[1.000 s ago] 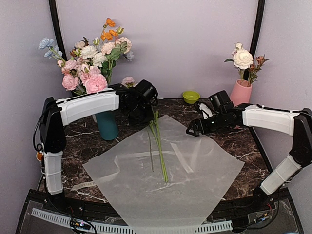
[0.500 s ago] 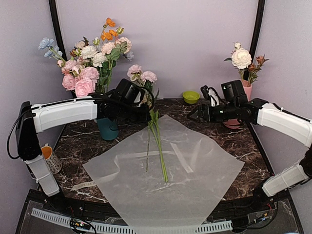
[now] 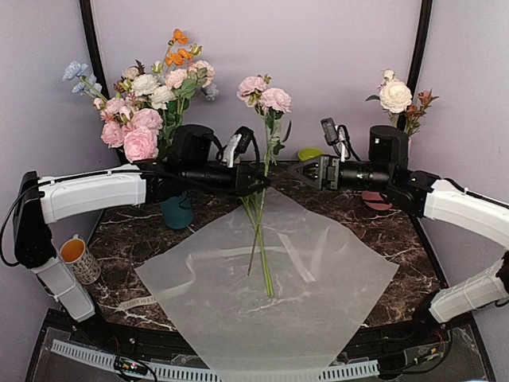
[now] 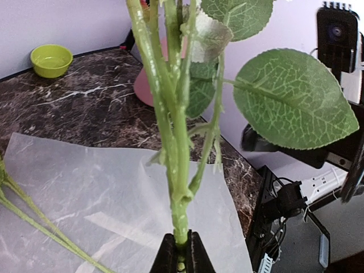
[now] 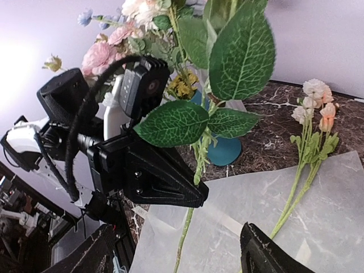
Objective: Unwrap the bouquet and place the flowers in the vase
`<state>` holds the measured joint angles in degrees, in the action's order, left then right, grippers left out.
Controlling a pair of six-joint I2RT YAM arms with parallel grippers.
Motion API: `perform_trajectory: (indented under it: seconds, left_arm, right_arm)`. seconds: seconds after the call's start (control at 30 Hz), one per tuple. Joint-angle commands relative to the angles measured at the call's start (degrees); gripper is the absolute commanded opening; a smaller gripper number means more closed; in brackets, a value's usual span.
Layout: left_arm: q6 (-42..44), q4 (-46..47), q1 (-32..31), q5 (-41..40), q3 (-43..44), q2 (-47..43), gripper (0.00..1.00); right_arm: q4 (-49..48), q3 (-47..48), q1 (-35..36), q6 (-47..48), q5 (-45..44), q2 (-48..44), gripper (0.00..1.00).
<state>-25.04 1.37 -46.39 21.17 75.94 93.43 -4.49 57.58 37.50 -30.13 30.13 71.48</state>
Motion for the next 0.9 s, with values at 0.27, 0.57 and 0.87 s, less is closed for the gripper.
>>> perform_trajectory:
  seconds: [0.27, 0.57, 0.87]
  left_arm:
    - [7.8, 5.4, 0.2, 10.7, -2.3, -4.6, 0.0]
    - [8.7, 6.0, 0.2, 13.3, -4.5, -6.5, 0.0]
    - [9.4, 4.6, 0.2, 12.1, -4.7, -7.3, 0.0]
  right_arm:
    - [-10.3, 2.8, 6.4, -3.3, -2.0, 5.9, 0.59]
    - [-11.9, 7.1, 7.9, -4.3, -3.5, 9.8, 0.43]
    - [-10.1, 10.1, 8.2, -3.5, -2.9, 10.9, 0.01]
